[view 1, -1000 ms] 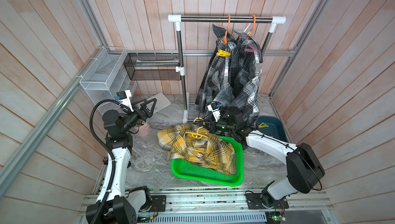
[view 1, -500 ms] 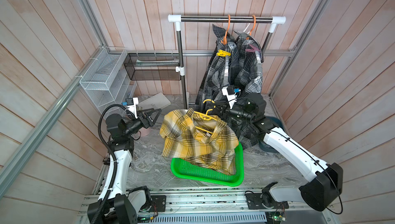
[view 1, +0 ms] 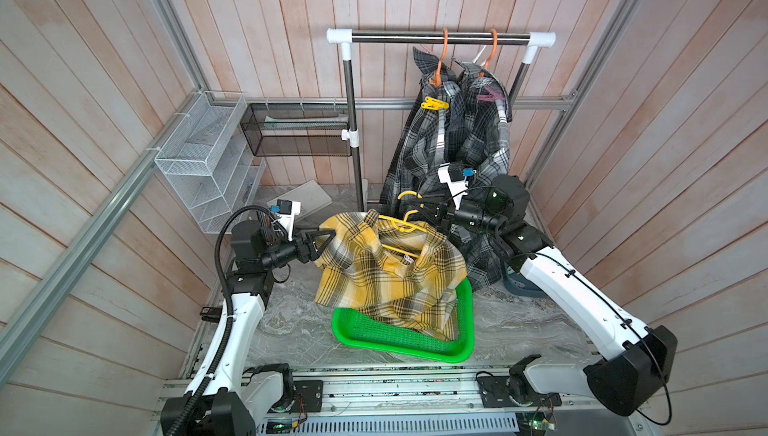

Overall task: Remove the clothespins securing long-sleeve shirts to the hanger
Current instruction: Remove the long-sleeve shirt from the hanger.

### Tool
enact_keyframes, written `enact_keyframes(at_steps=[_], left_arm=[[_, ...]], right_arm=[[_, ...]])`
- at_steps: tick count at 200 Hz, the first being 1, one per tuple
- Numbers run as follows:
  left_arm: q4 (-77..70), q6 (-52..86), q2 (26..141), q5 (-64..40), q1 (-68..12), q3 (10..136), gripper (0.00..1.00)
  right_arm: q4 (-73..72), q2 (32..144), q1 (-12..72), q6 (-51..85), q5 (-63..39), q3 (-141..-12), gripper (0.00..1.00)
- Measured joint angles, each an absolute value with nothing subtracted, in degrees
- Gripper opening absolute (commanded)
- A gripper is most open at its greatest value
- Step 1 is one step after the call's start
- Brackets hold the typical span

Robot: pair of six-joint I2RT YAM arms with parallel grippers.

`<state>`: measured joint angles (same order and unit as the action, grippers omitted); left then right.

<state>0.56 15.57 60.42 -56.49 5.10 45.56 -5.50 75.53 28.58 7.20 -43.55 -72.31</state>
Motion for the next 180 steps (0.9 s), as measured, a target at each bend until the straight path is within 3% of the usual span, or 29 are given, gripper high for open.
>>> enact_keyframes(at_steps=[48,80,95,139,180], left_arm=[[4.75,11.70,60.51,-54.92,4.62,46.15,0.34],[5.21,11.44,61.01,-54.87,4.43,46.72,0.24],[5.19,11.57,61.04,-55.02,4.43,46.74,0.00],[5.17,11.70,61.47,-54.22,4.43,47.68,0.00],[3.92,16.23,61.06,-45.12,5.67,47.55,0.00]], right_arm=[[-5.52,75.09,27.22,7.25,-44.75,-72.31,0.00],[-5.61,74.52,27.16,7.29,-45.71,-72.31,0.00],[-5.89,74.32,27.16,7.33,-46.26,-72.25,0.00],[-6.48,73.30,26.48,7.49,-46.89,-71.55,0.00],[-6.79,72.07,24.75,7.94,-47.88,-70.22,0.00]])
